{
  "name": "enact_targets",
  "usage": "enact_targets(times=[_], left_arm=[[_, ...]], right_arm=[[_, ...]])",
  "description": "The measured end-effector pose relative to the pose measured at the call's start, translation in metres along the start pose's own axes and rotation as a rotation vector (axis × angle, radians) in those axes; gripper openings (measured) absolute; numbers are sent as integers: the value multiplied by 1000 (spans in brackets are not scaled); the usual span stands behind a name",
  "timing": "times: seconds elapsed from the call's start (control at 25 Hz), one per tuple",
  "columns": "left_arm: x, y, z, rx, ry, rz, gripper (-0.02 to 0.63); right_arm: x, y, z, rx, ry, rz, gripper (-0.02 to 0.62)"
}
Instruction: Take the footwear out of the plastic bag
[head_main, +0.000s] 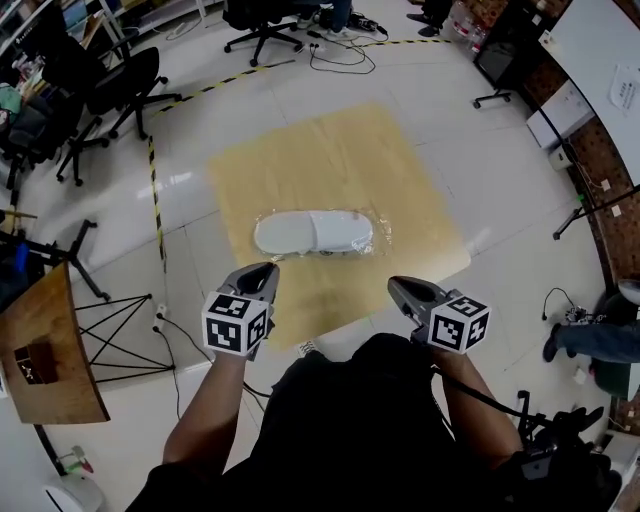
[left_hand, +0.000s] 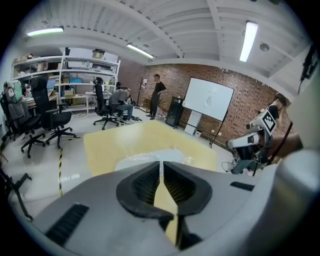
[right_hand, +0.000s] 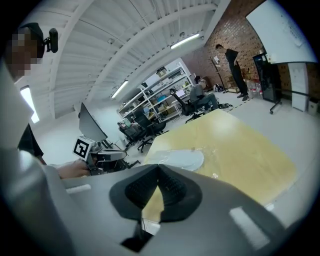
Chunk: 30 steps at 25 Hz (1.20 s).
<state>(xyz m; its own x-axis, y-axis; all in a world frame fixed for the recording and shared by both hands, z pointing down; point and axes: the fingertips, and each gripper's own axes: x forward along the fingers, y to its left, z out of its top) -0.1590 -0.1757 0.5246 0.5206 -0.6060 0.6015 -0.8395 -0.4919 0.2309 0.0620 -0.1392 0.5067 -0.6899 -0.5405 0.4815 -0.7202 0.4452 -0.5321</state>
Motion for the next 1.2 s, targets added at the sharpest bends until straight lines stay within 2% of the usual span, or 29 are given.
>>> enact_targets(times=[0.24,0.44,0.56,0.8,0.92,1.2], left_arm=[[45,39,-18,53,112,38,96],[78,50,-56,140,246,15,193],[84,61,-69,181,300,46,192],[88,67,-94,254,446,84,181],[94,70,-98,291,483,80,181],[104,74,-103,288,530,83,172]], right_arm=[[20,-51,11,30,44,-49,3],[58,-103,2,59,177,-49,36],[83,-129,3,51,235,-51,50],[119,-159,-10,127,370,-13,58],[134,-157,-10,146,385,27,58],[149,-155,-14,195,428,78,115]])
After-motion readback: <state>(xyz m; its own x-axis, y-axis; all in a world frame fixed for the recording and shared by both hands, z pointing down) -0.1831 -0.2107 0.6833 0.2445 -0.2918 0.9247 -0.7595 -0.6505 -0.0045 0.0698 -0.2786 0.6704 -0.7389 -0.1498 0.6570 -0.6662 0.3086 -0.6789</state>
